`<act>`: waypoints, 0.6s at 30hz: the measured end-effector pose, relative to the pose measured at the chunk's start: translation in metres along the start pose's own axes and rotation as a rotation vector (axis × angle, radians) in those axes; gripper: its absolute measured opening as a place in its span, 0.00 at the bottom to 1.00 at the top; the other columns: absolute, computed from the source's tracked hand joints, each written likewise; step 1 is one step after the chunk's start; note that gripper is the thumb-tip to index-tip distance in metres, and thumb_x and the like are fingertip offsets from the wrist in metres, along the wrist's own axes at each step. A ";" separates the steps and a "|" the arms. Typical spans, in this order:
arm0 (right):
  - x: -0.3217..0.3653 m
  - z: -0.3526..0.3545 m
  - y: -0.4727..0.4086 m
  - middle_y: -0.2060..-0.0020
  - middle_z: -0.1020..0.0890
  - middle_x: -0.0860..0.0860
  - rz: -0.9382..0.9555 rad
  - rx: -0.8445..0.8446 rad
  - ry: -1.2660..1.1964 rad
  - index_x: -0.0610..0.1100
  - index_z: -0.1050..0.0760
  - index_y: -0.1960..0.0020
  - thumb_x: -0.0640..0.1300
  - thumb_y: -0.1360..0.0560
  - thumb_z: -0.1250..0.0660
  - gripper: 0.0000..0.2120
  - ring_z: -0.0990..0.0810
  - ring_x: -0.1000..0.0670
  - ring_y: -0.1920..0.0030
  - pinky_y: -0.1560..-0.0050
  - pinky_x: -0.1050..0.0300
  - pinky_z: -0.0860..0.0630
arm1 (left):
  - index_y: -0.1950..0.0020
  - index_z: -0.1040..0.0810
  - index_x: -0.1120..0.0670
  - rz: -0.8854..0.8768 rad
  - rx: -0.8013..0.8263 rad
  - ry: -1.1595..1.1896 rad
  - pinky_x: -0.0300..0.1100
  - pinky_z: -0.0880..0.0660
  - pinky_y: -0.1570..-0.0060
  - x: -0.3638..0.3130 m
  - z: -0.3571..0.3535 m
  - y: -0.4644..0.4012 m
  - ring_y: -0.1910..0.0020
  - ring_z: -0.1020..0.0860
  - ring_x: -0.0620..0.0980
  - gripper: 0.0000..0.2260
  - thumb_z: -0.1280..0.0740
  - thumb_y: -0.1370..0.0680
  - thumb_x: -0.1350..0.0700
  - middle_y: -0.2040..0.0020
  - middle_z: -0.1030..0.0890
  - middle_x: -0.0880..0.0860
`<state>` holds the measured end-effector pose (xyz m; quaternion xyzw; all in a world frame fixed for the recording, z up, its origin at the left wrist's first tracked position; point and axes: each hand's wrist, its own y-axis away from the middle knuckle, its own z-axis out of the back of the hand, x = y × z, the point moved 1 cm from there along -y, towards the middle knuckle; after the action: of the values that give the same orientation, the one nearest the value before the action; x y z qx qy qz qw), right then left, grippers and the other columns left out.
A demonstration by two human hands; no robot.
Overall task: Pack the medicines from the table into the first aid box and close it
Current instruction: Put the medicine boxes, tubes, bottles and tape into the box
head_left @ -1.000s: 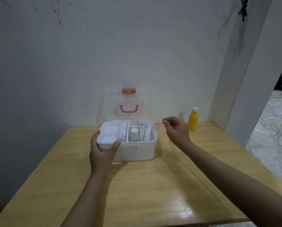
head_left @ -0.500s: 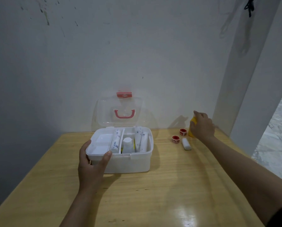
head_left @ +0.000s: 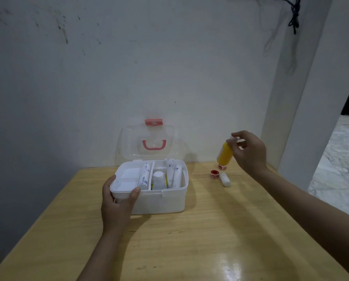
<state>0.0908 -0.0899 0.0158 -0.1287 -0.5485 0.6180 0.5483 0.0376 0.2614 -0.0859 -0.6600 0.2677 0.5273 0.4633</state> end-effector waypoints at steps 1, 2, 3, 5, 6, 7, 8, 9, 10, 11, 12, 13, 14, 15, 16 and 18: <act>0.013 0.006 -0.003 0.56 0.17 0.45 -0.005 -0.018 -0.051 0.40 0.21 0.50 0.45 0.27 0.30 0.09 0.20 0.48 0.62 0.64 0.60 0.25 | 0.34 0.32 0.43 0.001 0.004 0.000 0.43 0.27 0.48 0.000 0.000 0.000 0.40 0.26 0.50 0.30 0.24 0.32 0.54 0.38 0.27 0.48; 0.026 0.011 -0.004 0.57 0.18 0.48 -0.024 -0.025 -0.108 0.41 0.21 0.50 0.45 0.28 0.30 0.10 0.20 0.49 0.63 0.64 0.60 0.25 | 0.34 0.32 0.42 0.003 0.009 0.000 0.44 0.27 0.47 0.000 0.001 0.000 0.41 0.26 0.50 0.30 0.23 0.33 0.51 0.37 0.27 0.48; 0.038 0.014 -0.006 0.57 0.18 0.50 -0.050 -0.022 -0.168 0.42 0.21 0.50 0.46 0.28 0.29 0.10 0.19 0.49 0.64 0.64 0.58 0.24 | 0.34 0.33 0.41 0.007 0.016 0.001 0.46 0.26 0.47 -0.001 0.001 0.001 0.41 0.26 0.50 0.32 0.23 0.35 0.48 0.37 0.27 0.48; 0.060 0.015 -0.004 0.58 0.18 0.51 -0.098 -0.003 -0.275 0.45 0.21 0.51 0.47 0.29 0.28 0.09 0.19 0.50 0.64 0.63 0.56 0.22 | 0.34 0.33 0.40 0.022 0.033 0.005 0.46 0.25 0.47 -0.002 0.002 0.001 0.41 0.26 0.50 0.34 0.25 0.39 0.42 0.37 0.27 0.47; 0.069 0.013 -0.002 0.58 0.18 0.51 -0.113 0.012 -0.316 0.46 0.21 0.52 0.47 0.30 0.28 0.08 0.18 0.51 0.62 0.63 0.56 0.22 | 0.35 0.33 0.40 0.029 0.037 0.011 0.45 0.25 0.48 -0.002 0.003 0.001 0.41 0.26 0.49 0.35 0.25 0.39 0.41 0.37 0.27 0.47; 0.078 0.010 0.002 0.58 0.18 0.51 -0.123 0.028 -0.347 0.47 0.21 0.53 0.47 0.30 0.27 0.08 0.18 0.53 0.61 0.62 0.57 0.21 | 0.35 0.33 0.40 0.031 0.043 0.017 0.43 0.26 0.49 -0.004 0.004 0.001 0.41 0.26 0.49 0.35 0.26 0.39 0.41 0.37 0.26 0.47; 0.086 0.006 0.007 0.58 0.18 0.51 -0.127 0.047 -0.371 0.47 0.21 0.54 0.47 0.30 0.27 0.07 0.18 0.54 0.60 0.62 0.59 0.21 | 0.35 0.33 0.40 0.034 0.050 0.021 0.43 0.26 0.49 -0.004 0.004 0.001 0.41 0.26 0.49 0.35 0.25 0.39 0.41 0.38 0.26 0.47; 0.093 0.000 0.012 0.59 0.18 0.52 -0.131 0.068 -0.387 0.47 0.21 0.54 0.46 0.30 0.27 0.07 0.18 0.54 0.59 0.62 0.60 0.21 | 0.35 0.33 0.40 0.036 0.058 0.021 0.43 0.25 0.49 -0.005 0.005 0.001 0.41 0.26 0.49 0.35 0.25 0.39 0.42 0.38 0.26 0.47; 0.099 -0.006 0.017 0.59 0.18 0.52 -0.135 0.093 -0.394 0.46 0.21 0.55 0.46 0.30 0.27 0.07 0.18 0.54 0.60 0.63 0.61 0.21 | 0.34 0.33 0.40 0.036 0.063 0.018 0.44 0.25 0.48 -0.005 0.006 0.000 0.41 0.25 0.50 0.34 0.23 0.37 0.44 0.38 0.26 0.47; 0.104 -0.012 0.022 0.59 0.18 0.51 -0.139 0.121 -0.392 0.46 0.21 0.55 0.46 0.30 0.27 0.07 0.19 0.54 0.61 0.63 0.61 0.22 | 0.34 0.33 0.41 0.035 0.067 0.014 0.43 0.25 0.49 -0.005 0.006 0.000 0.41 0.25 0.50 0.33 0.23 0.35 0.47 0.39 0.26 0.48; 0.108 -0.018 0.027 0.59 0.18 0.51 -0.142 0.153 -0.383 0.45 0.21 0.55 0.46 0.30 0.27 0.07 0.19 0.54 0.61 0.63 0.61 0.21 | 0.33 0.34 0.42 0.034 0.071 0.010 0.42 0.25 0.50 -0.005 0.007 0.000 0.41 0.25 0.50 0.32 0.23 0.33 0.49 0.39 0.27 0.48; 0.111 -0.024 0.031 0.59 0.18 0.50 -0.144 0.187 -0.374 0.45 0.21 0.55 0.46 0.31 0.26 0.07 0.19 0.54 0.62 0.62 0.60 0.21 | 0.33 0.34 0.43 0.032 0.072 0.008 0.40 0.26 0.52 -0.006 0.007 0.000 0.42 0.26 0.50 0.32 0.23 0.33 0.50 0.40 0.27 0.48; 0.113 -0.030 0.035 0.59 0.18 0.49 -0.145 0.226 -0.363 0.45 0.20 0.55 0.45 0.31 0.26 0.07 0.18 0.53 0.62 0.61 0.58 0.21 | 0.33 0.34 0.43 0.030 0.071 0.005 0.39 0.27 0.53 -0.007 0.007 0.001 0.42 0.26 0.50 0.32 0.23 0.33 0.51 0.40 0.27 0.48; 0.115 -0.035 0.038 0.59 0.18 0.49 -0.141 0.269 -0.350 0.45 0.20 0.55 0.45 0.31 0.26 0.07 0.18 0.51 0.62 0.61 0.58 0.20 | 0.33 0.33 0.44 0.029 0.070 0.005 0.37 0.27 0.55 -0.009 0.006 0.001 0.43 0.26 0.50 0.32 0.23 0.33 0.51 0.40 0.27 0.48; 0.116 -0.039 0.042 0.59 0.18 0.48 -0.134 0.314 -0.333 0.44 0.20 0.55 0.45 0.31 0.26 0.07 0.18 0.50 0.62 0.60 0.58 0.20 | 0.33 0.33 0.44 0.031 0.071 0.005 0.36 0.28 0.55 -0.009 0.006 0.001 0.43 0.26 0.49 0.32 0.23 0.33 0.51 0.40 0.27 0.47; 0.115 -0.045 0.048 0.61 0.18 0.48 -0.128 0.388 -0.302 0.43 0.19 0.54 0.45 0.31 0.26 0.08 0.18 0.50 0.62 0.61 0.61 0.21 | 0.33 0.34 0.44 0.032 0.072 0.003 0.37 0.27 0.54 -0.009 0.007 0.001 0.42 0.26 0.49 0.32 0.23 0.33 0.50 0.39 0.27 0.47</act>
<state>0.0574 0.0381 0.0111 0.1076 -0.5024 0.6881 0.5124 0.0314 0.2659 -0.0782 -0.6393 0.2977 0.5238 0.4778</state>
